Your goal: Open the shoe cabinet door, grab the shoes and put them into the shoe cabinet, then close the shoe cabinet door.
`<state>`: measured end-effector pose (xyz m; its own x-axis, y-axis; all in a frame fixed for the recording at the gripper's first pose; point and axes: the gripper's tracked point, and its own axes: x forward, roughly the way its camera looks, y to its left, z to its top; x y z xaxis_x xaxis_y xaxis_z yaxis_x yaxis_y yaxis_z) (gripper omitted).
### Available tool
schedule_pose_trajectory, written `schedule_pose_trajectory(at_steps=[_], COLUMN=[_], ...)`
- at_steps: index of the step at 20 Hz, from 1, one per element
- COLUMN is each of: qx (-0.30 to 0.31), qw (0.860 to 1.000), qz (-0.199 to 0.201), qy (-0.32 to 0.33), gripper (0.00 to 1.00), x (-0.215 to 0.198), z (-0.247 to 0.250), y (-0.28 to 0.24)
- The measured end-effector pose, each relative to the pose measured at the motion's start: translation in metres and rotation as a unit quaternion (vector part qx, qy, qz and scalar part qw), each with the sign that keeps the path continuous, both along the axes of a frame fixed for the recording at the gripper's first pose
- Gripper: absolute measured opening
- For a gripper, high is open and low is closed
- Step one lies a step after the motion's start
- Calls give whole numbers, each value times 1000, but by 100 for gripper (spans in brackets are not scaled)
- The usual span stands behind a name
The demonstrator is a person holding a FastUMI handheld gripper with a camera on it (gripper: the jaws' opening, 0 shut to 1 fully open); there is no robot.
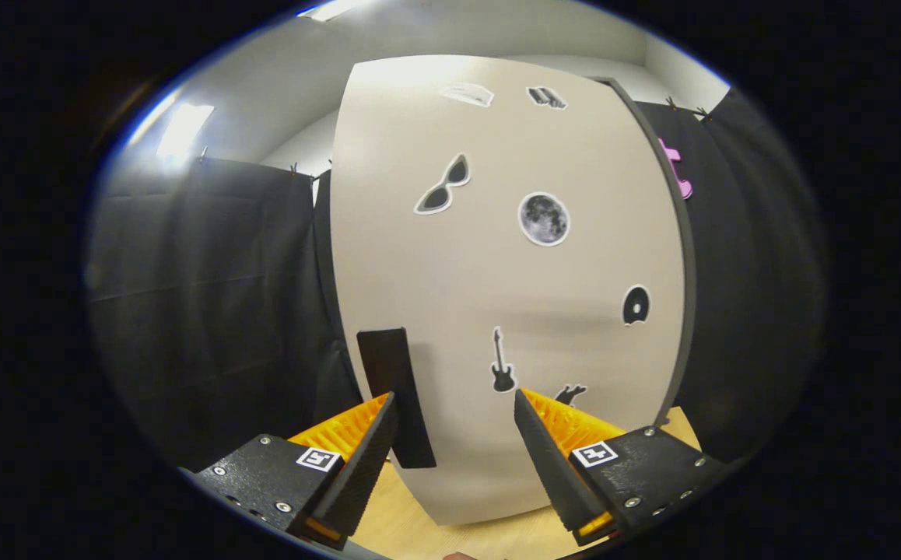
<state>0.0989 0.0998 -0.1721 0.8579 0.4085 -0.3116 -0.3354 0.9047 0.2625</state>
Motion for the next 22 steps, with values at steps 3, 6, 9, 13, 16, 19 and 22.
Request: schedule_pose_trajectory(at_steps=[3, 6, 9, 13, 16, 19, 22], qx=[-12, -19, -20, -32, -24, -34, -51], qw=[1000, 1000, 1000, 999, 999, 998, 995], qz=[0, -1, -6, -18, -34, -49, -69], qy=[-5, -6, 2, 4, -12, -33, -56], gripper=[93, 93, 93, 93, 93, 93, 93], x=[19, 34, 44, 53, 49, 41, 28], z=[-5, -11, -14, -11, 12, 39, 67], y=[14, 20, 25, 30, 25, 14, 0])
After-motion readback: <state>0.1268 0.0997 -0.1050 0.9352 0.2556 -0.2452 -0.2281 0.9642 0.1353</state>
